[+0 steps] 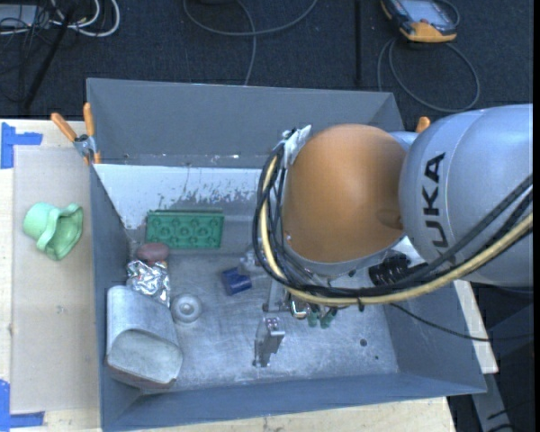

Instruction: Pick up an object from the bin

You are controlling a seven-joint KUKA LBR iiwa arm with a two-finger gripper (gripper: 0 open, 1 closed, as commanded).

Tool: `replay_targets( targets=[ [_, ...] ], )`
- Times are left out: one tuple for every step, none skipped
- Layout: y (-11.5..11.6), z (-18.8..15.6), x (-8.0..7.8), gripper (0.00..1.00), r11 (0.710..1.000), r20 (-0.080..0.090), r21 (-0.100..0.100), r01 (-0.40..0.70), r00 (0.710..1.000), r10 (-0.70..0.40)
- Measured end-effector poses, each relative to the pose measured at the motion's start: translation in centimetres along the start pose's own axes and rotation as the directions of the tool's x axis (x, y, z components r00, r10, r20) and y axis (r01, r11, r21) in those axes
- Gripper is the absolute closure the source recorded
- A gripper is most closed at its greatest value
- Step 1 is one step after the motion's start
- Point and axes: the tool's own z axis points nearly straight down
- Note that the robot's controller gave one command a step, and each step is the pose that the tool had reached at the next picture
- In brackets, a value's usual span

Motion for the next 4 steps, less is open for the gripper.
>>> replay_targets(
  targets=[
    [-7.3, 13.8, -3.8, 0.00, 1.000, 0.002, 0.001, 0.014, 1.000, -0.014],
    [-19.1, 13.2, -7.7, 0.00, 0.997, 0.012, 0.003, 0.074, 0.997, -0.074],
    [-20.1, 9.8, -0.2, 0.00, 0.966, 0.006, -0.004, -0.259, 0.966, 0.260],
    [-25.1, 13.8, -6.8, 0.00, 0.967, 0.012, -0.003, -0.253, 0.967, 0.253]
  ],
)
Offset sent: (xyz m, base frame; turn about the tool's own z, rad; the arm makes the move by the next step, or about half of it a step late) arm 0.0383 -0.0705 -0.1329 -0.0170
